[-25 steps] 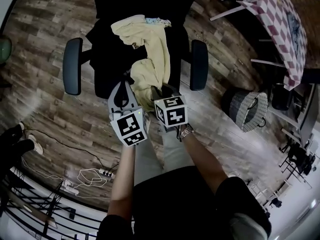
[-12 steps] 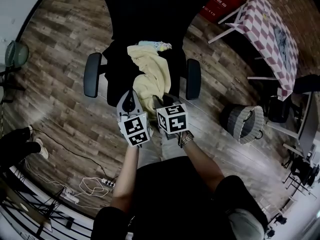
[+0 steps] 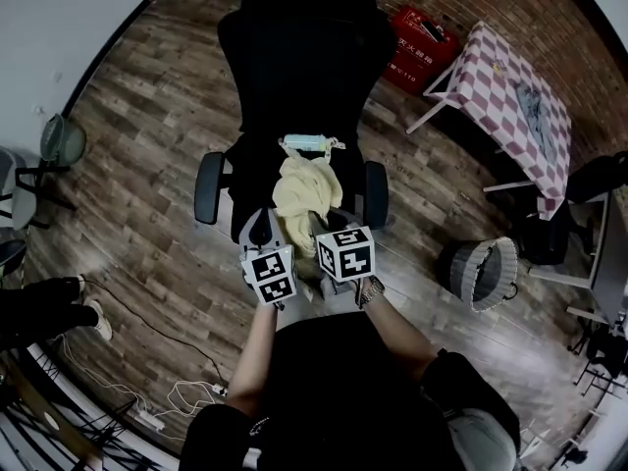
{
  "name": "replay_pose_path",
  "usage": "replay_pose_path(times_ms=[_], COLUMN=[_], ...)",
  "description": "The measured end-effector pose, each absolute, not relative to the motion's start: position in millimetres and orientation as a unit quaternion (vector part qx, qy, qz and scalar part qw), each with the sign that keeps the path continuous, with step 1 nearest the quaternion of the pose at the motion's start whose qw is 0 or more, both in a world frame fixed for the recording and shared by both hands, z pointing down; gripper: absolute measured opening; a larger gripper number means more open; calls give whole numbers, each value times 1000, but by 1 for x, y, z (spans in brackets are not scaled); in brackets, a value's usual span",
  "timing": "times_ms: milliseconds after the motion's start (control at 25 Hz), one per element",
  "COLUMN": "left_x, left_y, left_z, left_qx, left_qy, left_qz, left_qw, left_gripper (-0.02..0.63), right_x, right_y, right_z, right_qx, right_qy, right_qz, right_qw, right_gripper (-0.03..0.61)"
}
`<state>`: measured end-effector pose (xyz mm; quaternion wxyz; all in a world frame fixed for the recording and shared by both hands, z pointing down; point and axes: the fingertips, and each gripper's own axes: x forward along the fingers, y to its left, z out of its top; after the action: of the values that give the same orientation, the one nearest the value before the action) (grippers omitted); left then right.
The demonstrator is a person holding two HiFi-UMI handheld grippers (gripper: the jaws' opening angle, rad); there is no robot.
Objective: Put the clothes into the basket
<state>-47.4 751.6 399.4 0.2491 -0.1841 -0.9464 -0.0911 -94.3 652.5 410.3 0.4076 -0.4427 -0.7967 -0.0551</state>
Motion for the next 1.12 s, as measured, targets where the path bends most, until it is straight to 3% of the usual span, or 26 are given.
replay_pose_path(times_ms=[640, 1120], left_x=[-58, -75], left_y=[755, 752], left_z=[328, 269], left_qx=[-152, -115], left_qy=[-960, -979], left_qz=[-71, -49], left_qw=[222, 163], left_gripper=[14, 14], right_x=[-120, -127], right_y=[641, 633], right_z=[317, 259], right_qx=[-425, -409], right_qy=[-837, -869], right_qz=[-36, -42], right_qw=[344, 276], right_gripper=[72, 72])
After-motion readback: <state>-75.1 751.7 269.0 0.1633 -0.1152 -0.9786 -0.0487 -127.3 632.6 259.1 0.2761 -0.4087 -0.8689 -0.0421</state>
